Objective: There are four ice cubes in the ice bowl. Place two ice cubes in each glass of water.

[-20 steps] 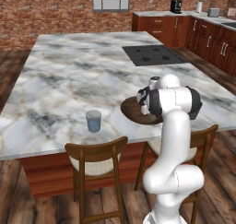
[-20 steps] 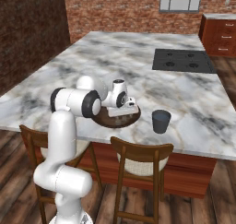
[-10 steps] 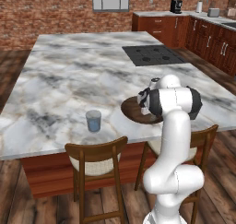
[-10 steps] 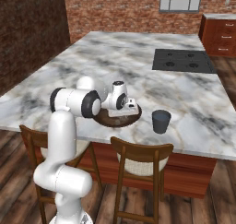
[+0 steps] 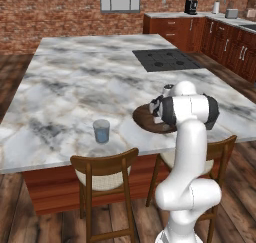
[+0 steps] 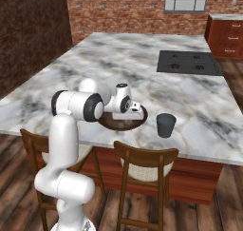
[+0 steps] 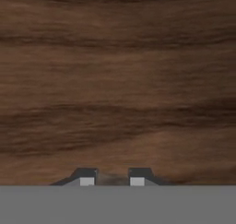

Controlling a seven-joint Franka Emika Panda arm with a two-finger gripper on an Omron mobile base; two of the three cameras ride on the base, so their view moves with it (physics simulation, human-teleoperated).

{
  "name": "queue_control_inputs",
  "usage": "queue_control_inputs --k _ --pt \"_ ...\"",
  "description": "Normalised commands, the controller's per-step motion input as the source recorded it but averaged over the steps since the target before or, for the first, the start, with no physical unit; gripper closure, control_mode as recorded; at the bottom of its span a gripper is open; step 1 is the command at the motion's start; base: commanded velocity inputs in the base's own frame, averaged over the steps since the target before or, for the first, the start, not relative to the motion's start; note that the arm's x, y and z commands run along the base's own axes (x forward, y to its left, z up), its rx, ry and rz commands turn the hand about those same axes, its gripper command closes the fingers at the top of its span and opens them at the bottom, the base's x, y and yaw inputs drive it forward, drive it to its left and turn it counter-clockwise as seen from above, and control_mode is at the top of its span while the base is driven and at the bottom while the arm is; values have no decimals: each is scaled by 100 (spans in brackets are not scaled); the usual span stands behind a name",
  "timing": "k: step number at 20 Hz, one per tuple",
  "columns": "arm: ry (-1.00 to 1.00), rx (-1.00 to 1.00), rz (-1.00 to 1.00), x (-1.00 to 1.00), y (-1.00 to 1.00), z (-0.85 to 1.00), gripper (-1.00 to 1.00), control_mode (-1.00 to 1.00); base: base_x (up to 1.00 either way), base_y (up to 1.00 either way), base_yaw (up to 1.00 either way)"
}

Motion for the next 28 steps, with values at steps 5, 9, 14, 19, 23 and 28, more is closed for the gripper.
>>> queue_control_inputs --k 5,9,14,19,23,28 --pt "-4 8 -18 -34 -9 57 100 -100 0 0 0" --pt "-10 10 -18 -36 0 80 100 -100 0 0 0" --pt "-1 3 -14 -39 -17 73 100 -100 0 0 0" --pt "9 -5 -22 -48 -62 36 100 -100 0 0 0" --pt "4 -4 -24 -33 -70 20 100 -100 0 0 0" --pt "0 0 -16 0 -55 31 100 -100 0 0 0"
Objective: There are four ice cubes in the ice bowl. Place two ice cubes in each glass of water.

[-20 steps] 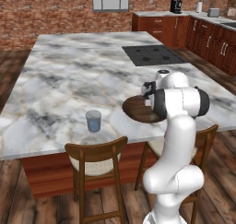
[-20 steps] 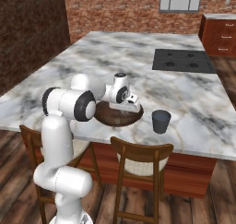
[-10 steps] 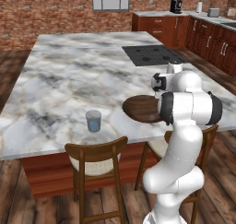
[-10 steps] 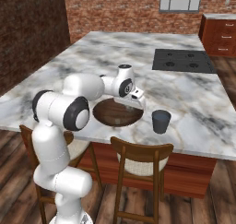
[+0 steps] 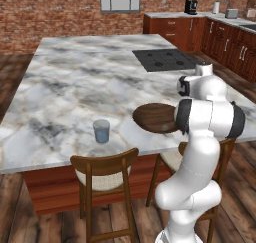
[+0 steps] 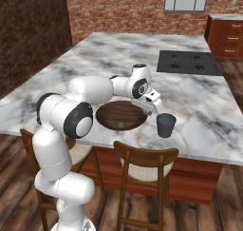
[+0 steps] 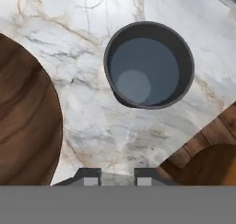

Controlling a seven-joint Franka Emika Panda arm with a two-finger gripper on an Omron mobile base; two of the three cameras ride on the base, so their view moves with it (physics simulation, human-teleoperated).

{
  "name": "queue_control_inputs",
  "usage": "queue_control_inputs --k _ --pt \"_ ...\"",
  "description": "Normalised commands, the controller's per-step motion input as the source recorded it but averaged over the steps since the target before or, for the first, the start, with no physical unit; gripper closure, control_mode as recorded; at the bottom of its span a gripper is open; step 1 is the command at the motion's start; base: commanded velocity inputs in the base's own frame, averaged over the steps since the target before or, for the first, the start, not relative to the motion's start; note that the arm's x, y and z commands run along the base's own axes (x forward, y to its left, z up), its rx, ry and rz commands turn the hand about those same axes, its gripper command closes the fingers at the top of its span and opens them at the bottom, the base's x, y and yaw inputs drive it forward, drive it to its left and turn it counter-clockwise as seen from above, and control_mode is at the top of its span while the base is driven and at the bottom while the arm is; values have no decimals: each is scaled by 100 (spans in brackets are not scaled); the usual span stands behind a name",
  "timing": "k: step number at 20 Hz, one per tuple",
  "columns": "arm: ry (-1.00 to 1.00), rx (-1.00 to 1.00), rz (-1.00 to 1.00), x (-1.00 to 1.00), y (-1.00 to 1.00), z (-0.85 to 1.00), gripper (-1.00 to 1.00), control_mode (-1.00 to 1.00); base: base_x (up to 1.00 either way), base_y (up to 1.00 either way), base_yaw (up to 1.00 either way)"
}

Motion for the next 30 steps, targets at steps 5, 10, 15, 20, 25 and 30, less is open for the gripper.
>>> queue_control_inputs --k 5,10,15,20,25,30 --pt "0 5 -15 10 -72 8 100 -100 0 0 0" --pt "0 4 -11 20 -50 0 100 -100 0 0 0" --pt "0 6 -6 24 -15 0 100 -100 0 0 0" --pt "0 4 -2 22 0 -11 100 -100 0 0 0" --pt "0 0 -3 10 -10 -31 100 -100 0 0 0" --pt "0 0 -4 0 -15 -29 100 -100 0 0 0"
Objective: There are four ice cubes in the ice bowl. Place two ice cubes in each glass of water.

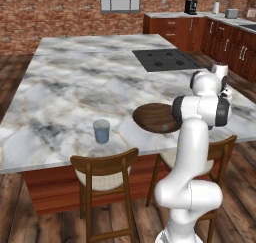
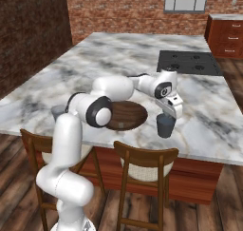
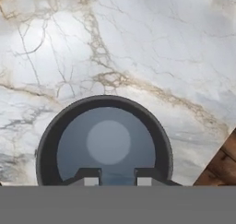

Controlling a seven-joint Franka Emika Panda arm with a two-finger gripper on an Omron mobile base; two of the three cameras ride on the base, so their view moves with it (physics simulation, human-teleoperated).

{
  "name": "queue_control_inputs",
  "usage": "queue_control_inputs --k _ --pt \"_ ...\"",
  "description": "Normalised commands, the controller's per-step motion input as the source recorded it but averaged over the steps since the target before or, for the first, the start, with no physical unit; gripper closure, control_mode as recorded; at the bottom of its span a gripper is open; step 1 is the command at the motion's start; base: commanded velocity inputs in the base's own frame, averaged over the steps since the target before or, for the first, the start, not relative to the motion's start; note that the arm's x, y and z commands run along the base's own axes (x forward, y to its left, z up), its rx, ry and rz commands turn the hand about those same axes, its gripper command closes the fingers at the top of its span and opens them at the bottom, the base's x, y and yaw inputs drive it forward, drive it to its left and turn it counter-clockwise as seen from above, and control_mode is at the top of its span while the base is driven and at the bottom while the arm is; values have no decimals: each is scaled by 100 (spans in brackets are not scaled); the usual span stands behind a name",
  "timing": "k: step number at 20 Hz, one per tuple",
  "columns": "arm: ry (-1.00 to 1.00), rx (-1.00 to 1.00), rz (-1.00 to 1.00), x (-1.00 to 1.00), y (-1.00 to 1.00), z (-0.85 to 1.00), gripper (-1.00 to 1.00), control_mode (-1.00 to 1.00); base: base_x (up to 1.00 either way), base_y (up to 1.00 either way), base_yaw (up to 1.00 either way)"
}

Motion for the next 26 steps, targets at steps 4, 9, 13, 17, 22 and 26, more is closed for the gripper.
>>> queue_control_inputs --k 4,9,13,17,22,26 --pt "0 0 -4 1 -4 -19 100 -100 0 0 0" --pt "0 0 -2 9 0 -6 100 -100 0 0 0" --pt "0 0 -3 6 1 -9 100 -100 0 0 0" --pt "0 0 -5 0 0 -8 100 -100 0 0 0" --pt "0 0 -5 3 0 -9 100 -100 0 0 0" --pt "0 0 -5 4 0 -6 100 -100 0 0 0"
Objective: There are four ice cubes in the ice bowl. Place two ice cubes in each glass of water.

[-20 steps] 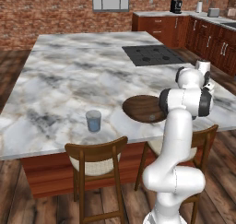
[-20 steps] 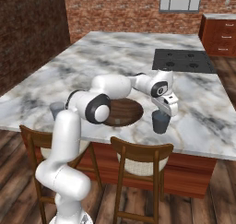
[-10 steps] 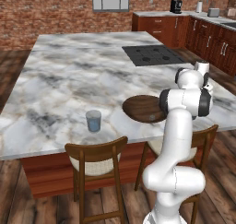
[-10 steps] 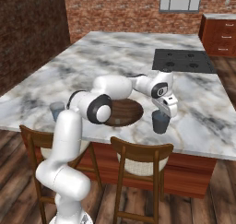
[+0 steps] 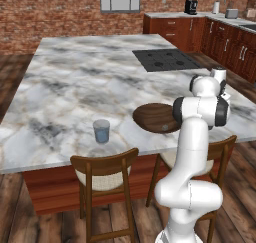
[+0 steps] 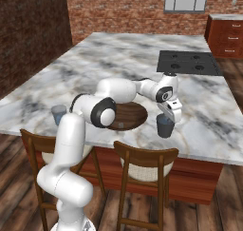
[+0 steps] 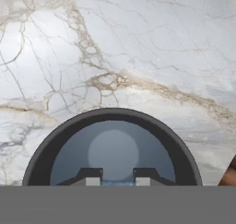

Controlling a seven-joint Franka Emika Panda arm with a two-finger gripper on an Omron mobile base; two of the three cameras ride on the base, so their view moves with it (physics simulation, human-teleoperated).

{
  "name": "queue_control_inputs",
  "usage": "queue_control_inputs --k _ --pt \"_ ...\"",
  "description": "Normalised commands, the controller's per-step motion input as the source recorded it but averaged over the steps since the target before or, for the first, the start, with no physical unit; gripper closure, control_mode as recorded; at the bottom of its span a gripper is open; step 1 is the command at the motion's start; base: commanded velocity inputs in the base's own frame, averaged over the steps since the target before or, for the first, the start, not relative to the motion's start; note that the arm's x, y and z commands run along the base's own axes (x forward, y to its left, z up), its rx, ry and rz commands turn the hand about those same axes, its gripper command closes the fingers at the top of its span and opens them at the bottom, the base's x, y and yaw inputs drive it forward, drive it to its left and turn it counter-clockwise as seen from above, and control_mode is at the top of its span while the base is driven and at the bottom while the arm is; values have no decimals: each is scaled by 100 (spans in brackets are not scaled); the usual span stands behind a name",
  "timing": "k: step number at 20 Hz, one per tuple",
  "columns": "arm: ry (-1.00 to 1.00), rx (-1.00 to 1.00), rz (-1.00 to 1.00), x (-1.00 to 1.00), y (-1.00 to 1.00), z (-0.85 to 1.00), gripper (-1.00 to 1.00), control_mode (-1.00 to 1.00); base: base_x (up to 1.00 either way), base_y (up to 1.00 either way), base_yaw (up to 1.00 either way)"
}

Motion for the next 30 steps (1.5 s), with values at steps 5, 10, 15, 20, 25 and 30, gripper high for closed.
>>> queue_control_inputs --k 5,10,15,20,25,30 --pt "0 0 -4 15 0 -7 100 -100 0 0 0" --pt "0 0 -3 33 0 -5 100 -100 0 0 0" --pt "0 0 -3 38 -2 -3 100 -100 0 0 0" --pt "-1 0 -3 5 -18 0 -100 -100 0 0 0" --pt "-4 0 -3 0 -8 0 -100 -100 0 0 0" --pt "-14 0 -3 -15 0 0 -100 -100 0 0 0"
